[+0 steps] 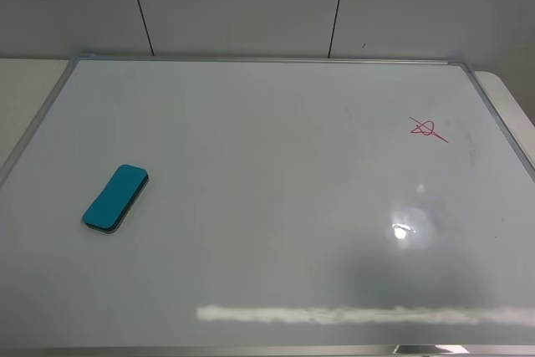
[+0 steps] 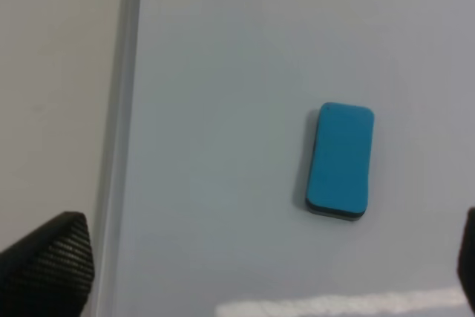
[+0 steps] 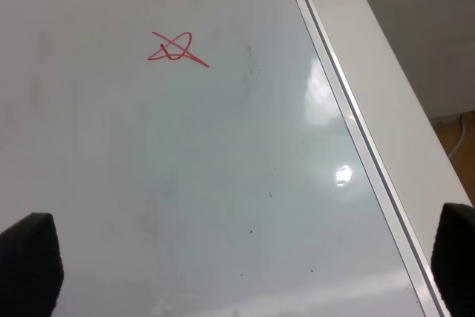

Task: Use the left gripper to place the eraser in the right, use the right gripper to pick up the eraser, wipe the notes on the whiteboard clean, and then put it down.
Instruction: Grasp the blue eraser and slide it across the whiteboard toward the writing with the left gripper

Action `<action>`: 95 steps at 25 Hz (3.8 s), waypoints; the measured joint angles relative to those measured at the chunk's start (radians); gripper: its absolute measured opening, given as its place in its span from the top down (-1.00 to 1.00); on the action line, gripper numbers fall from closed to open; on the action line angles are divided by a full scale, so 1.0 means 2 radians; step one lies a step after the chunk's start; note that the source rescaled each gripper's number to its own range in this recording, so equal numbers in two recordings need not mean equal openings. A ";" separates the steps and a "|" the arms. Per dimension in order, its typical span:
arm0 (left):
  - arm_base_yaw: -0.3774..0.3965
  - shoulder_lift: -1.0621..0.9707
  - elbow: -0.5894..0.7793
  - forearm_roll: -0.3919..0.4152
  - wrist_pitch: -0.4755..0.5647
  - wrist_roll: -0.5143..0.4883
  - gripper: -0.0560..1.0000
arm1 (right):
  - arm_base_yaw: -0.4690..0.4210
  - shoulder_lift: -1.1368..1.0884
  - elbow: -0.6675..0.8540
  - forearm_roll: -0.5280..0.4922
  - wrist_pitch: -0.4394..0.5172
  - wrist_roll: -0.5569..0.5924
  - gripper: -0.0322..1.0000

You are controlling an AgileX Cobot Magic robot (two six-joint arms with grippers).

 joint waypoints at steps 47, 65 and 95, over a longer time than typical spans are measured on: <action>-0.146 0.598 -0.117 0.002 -0.105 0.032 -0.82 | 0.000 0.000 0.000 0.000 0.000 0.000 -1.00; -0.147 0.797 -0.117 0.014 -0.236 -0.067 0.89 | 0.000 0.000 0.000 0.000 0.000 0.000 -1.00; -0.260 0.918 -0.143 -0.212 -0.400 -0.174 0.89 | 0.000 0.000 0.000 0.000 0.000 0.000 -1.00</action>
